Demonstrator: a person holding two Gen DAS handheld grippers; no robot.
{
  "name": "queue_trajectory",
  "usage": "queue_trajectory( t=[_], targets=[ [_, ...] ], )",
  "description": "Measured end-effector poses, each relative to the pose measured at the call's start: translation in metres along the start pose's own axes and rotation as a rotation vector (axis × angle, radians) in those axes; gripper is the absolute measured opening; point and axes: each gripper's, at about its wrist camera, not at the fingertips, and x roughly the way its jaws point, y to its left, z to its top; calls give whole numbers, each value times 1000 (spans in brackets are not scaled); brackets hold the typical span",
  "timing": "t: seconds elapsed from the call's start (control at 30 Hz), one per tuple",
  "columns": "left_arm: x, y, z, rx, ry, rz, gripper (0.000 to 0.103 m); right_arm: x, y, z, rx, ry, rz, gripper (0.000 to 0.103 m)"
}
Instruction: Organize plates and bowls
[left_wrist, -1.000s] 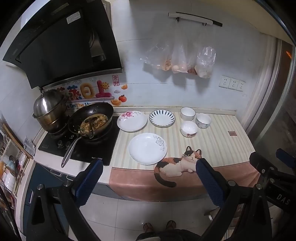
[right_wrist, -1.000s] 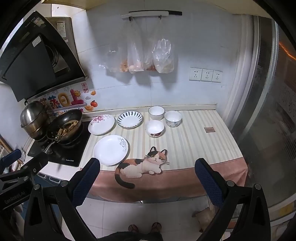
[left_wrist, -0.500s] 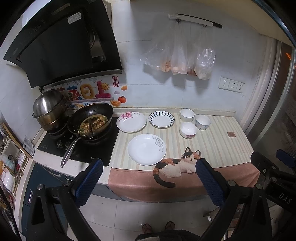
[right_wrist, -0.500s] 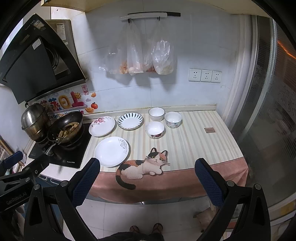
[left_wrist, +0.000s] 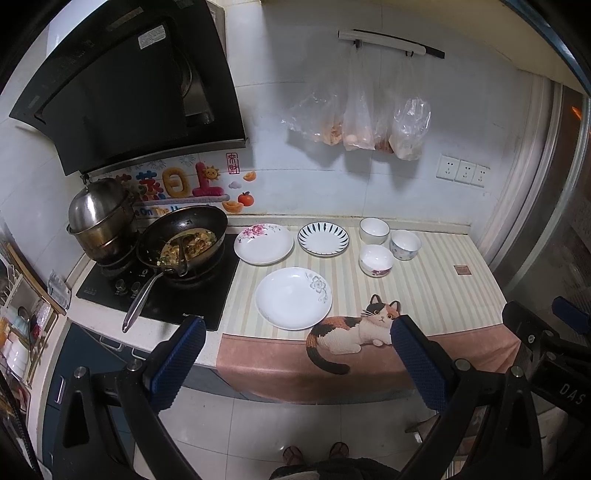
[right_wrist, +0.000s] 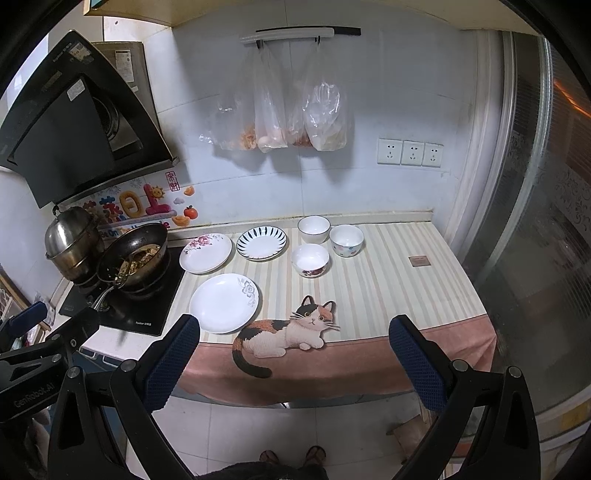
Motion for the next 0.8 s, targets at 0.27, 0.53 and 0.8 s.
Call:
queue_trajectory(
  t=[0.27,0.53,0.8],
  targets=[
    [-2,2,1,-3,-2,0,103,0,4,-2,-7,-2,6,103],
    [-5,7,3,-11,-8,1,103,0,5,-2,-7,-5,6,103],
    [-5,7,2,-10,-7,0,103,1,8,-1,-8,-6,4,103]
  ],
)
